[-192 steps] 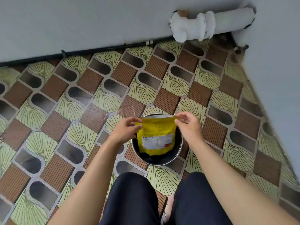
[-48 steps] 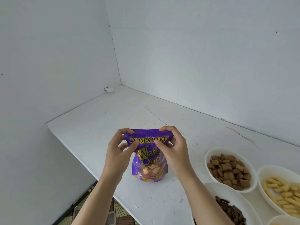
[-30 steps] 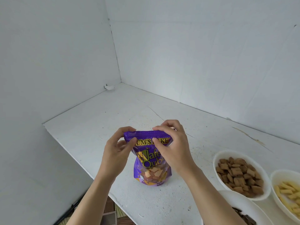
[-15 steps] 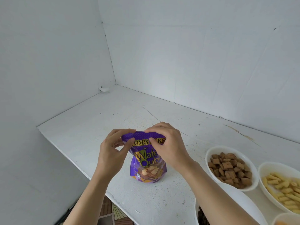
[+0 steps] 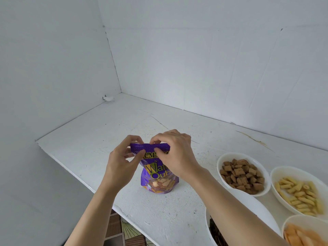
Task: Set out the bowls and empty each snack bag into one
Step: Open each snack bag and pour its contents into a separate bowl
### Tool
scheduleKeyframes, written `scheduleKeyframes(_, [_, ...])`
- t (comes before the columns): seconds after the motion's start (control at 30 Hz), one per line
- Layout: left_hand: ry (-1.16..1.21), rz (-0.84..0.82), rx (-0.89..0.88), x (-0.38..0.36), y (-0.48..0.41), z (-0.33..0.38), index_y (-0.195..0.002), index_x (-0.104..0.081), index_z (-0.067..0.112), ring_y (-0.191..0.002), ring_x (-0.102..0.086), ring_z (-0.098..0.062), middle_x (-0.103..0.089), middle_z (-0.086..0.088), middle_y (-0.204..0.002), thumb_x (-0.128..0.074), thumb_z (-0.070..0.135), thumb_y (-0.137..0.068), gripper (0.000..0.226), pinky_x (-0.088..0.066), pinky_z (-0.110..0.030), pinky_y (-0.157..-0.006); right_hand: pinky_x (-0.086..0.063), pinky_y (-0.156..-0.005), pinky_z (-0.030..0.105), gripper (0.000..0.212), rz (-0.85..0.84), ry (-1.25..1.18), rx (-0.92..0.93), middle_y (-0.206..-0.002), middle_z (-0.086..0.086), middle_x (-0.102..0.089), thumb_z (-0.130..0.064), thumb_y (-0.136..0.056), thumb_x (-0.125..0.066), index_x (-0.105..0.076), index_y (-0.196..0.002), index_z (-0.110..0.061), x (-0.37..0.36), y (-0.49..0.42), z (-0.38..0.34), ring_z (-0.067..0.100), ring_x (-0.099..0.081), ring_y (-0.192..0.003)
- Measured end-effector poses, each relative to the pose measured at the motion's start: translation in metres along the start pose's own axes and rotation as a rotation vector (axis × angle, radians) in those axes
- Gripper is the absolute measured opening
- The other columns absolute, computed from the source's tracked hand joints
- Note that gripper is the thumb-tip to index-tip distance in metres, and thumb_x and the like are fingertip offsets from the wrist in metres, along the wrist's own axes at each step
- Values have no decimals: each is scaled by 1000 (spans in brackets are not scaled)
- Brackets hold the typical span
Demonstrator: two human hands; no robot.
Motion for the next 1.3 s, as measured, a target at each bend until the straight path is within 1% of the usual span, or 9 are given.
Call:
scheduleKeyframes(0.1, [-14,6,0,-1,1,0,-96,-67,29,-83,-71,-22,-73,11,-89,-72,4,-92,26,-59,-45,-84,-28,-97,36,17,-16,-4,-9,-95,-18,-71,-22,-89,-68,-72,-99,-35,1,0,0,1,-53,-104])
scheduleKeyframes(0.3, [-18,-5,7,1,2,0,-99,-68,27,-83,-72,-20,-73,12,-94,-72,3,-91,26,-59,-46,-85,-32,-100,41,16,-30,-35,-17,-97,-15,-73,-25,-92,-67,-74,-102,-35,3,1,-2,4,-57,-102])
scheduleKeyframes(0.47, [-12,-15,9,3,4,1,-99,-70,29,-86,-74,-19,-75,11,-95,-74,4,-91,26,-60,-46,-86,-33,-99,44,20,-19,-27,7,-95,-15,-74,-24,-91,-68,-76,-104,-38,2,4,-6,4,-58,-102])
scheduleKeyframes(0.63, [-2,-31,29,5,2,0,-98,-73,28,-83,-75,-18,-77,9,-93,-75,6,-90,24,-61,-46,-83,-34,-100,47,10,7,-7,5,-93,-17,-74,-28,-90,-71,-77,-93,-34,-1,4,-3,2,-58,-100])
scheduleKeyframes(0.73, [-4,-15,36,5,1,0,-98,-73,26,-81,-73,-17,-77,9,-93,-76,5,-89,23,-61,-44,-82,-33,-100,44,12,14,-4,4,-94,-17,-75,-28,-91,-70,-75,-98,-36,-1,4,-4,3,-59,-98])
scheduleKeyframes(0.87, [-17,42,-19,5,2,2,-97,-76,27,-85,-73,-18,-74,7,-98,-80,3,-86,27,-62,-43,-82,-32,-99,42,16,15,9,23,-94,-17,-75,-28,-92,-68,-74,-103,-37,0,3,-5,3,-59,-98])
scheduleKeyframes(1.0, [-82,88,-109,8,2,6,-99,-80,23,-86,-71,-16,-68,5,-98,-83,2,-82,27,-61,-34,-80,-32,-100,44,15,20,33,30,-91,-15,-74,-29,-91,-68,-73,-103,-37,-2,1,-6,4,-59,-96])
scheduleKeyframes(1.17, [-80,71,-151,9,2,10,-97,-79,19,-82,-73,-17,-71,1,-97,-83,0,-81,26,-61,-26,-77,-35,-104,47,12,51,8,40,-85,-15,-74,-23,-86,-72,-73,-94,-32,-3,-1,-7,5,-62,-90])
scheduleKeyframes(1.3, [-105,67,-168,9,2,8,-97,-80,13,-83,-73,-18,-73,2,-96,-83,2,-82,20,-61,-28,-78,-36,-102,44,9,59,-41,48,-82,-14,-75,-24,-86,-75,-73,-92,-30,-3,1,-7,5,-63,-83])
Point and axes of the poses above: each hand's wrist, its own y-axis away from the middle knuckle, its own x-axis out of the back of the hand, z = x × y, the point moved 3 cm from there along -y, towards the middle knuckle
